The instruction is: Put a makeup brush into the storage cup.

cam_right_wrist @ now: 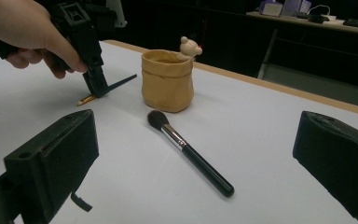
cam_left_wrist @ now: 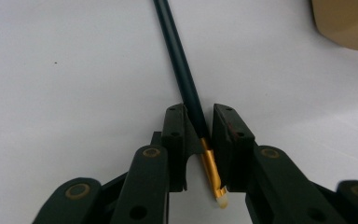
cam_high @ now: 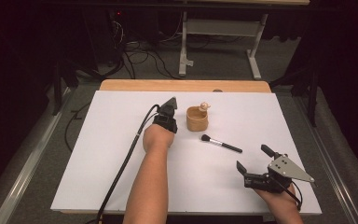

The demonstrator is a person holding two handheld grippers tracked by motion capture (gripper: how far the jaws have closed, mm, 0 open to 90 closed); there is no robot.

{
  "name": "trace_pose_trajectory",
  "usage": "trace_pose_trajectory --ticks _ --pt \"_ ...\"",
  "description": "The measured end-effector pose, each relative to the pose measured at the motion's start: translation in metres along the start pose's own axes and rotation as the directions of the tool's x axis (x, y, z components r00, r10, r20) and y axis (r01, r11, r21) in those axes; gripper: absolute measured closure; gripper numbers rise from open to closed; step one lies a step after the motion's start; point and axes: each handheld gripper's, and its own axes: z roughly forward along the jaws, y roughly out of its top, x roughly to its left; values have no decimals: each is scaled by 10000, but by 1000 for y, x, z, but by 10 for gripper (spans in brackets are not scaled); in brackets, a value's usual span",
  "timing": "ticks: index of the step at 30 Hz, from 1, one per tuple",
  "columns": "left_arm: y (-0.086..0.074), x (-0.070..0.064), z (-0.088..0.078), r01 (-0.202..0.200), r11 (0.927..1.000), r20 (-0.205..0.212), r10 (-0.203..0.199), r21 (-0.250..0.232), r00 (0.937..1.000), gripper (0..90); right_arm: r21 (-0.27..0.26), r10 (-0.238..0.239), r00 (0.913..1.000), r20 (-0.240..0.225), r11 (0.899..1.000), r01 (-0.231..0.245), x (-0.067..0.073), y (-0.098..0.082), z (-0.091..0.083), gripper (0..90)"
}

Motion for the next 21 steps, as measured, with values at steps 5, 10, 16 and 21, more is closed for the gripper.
trace_pose_trajectory --ticks 5,10,16,21 --pt "0 0 0 -66 10000 -40 66 -2 10000 755 -34 -3 10000 -33 10000 3 0 0 0 14" --pt "-1 0 0 -156 9999 -104 155 -35 9998 771 -6 -10 10000 -12 10000 10 0 0 0 14" --pt "-1 -1 0 -237 9997 -153 236 -90 9996 784 -3 23 10000 -24 10000 -23 1 0 0 14" --pt "-2 -1 0 -298 9994 -172 296 -149 9994 792 38 27 10000 10 10000 -27 1 0 0 14"
